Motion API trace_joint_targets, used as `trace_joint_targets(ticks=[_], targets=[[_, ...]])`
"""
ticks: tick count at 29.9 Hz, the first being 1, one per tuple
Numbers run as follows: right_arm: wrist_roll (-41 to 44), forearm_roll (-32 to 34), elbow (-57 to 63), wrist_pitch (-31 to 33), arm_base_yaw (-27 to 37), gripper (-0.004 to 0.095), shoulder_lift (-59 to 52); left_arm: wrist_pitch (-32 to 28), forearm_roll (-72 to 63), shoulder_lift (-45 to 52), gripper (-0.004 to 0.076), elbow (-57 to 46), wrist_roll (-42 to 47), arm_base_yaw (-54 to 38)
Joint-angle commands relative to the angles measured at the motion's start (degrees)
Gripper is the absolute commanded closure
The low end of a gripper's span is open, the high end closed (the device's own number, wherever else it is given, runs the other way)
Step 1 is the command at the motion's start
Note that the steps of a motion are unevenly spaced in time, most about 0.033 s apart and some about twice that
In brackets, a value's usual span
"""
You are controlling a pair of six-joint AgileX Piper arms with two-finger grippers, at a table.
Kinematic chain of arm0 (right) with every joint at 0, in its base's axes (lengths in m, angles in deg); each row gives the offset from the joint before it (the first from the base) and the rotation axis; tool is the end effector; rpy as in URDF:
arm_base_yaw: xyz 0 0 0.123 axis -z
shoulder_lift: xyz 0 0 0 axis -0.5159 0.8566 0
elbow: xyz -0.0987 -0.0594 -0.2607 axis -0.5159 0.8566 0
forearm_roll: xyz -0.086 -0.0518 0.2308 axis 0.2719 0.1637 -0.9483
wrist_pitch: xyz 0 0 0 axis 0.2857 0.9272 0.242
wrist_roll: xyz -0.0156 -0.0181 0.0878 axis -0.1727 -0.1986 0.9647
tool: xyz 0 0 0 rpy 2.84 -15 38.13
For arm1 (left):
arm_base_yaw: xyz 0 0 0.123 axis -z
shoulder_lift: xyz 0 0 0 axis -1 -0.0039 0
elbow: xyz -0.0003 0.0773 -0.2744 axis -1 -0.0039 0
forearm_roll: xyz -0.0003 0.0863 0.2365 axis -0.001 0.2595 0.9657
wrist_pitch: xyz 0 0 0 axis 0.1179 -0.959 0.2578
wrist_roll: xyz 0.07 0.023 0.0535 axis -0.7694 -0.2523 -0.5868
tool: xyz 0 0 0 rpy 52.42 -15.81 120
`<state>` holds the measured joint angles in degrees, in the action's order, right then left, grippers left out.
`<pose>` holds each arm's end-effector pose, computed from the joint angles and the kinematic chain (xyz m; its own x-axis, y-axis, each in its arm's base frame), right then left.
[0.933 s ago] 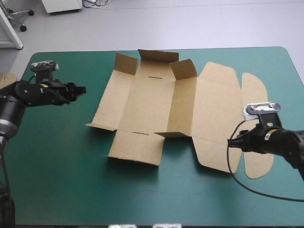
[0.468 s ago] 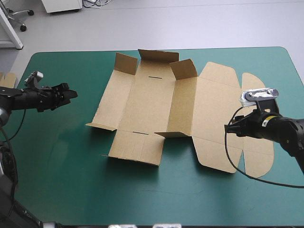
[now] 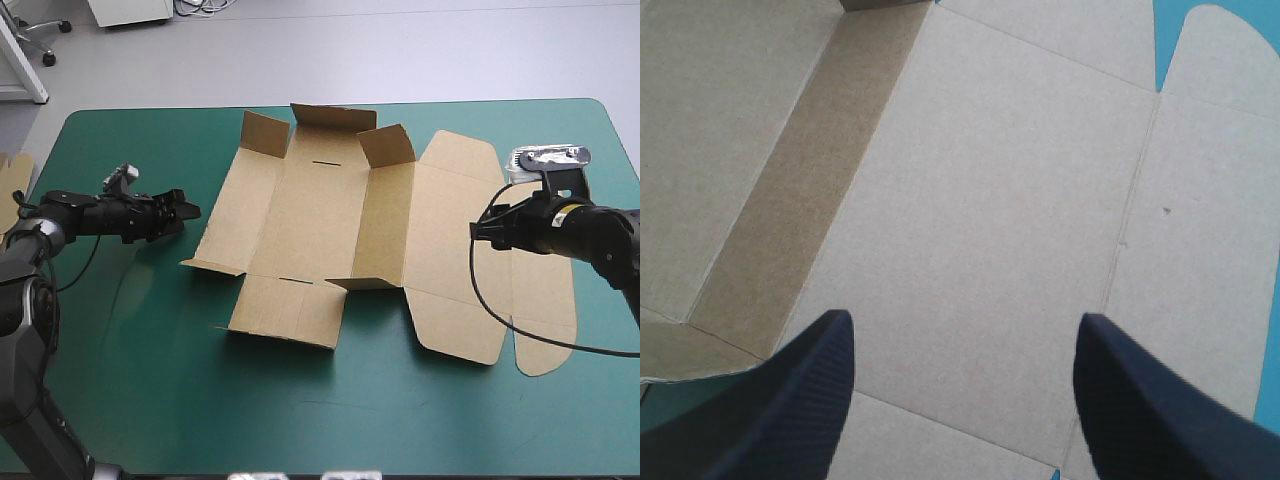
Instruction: Fold the box
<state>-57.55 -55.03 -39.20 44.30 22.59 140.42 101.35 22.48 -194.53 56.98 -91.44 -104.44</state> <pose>0.2314 0.0411 0.3889 -0.6817 -0.0621 -0.7290 -0.1723 0.9820 0.0775 0.4000 0.0412 0.1931 -0.8684 -0.3494 -0.3517 -0.0301 0.7452 -0.6661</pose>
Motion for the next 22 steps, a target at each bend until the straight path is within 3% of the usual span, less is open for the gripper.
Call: trace_joint_targets(ticks=[1,5,17,22], targets=[[0.0,-0.7,-2.8,-1.9,0.3,0.0313,-0.9,3.1,-4.7,0.5,0.0316,1.8,-1.6,1.5],[0.0,-0.7,-3.1,-0.8,0.3,0.0315,-0.9,2.8,-8.8,-0.9,0.0316,1.8,-3.4,3.6],[0.0,-0.8,-3.1,2.0,0.3,0.0318,-0.8,-5.5,-8.9,-1.6,0.0318,5.4,-4.5,10.2],[0.0,-1.7,-3.1,3.0,0.3,0.0319,-0.8,-1.6,-8.7,-5.1,0.0348,10.4,-1.8,10.3]])
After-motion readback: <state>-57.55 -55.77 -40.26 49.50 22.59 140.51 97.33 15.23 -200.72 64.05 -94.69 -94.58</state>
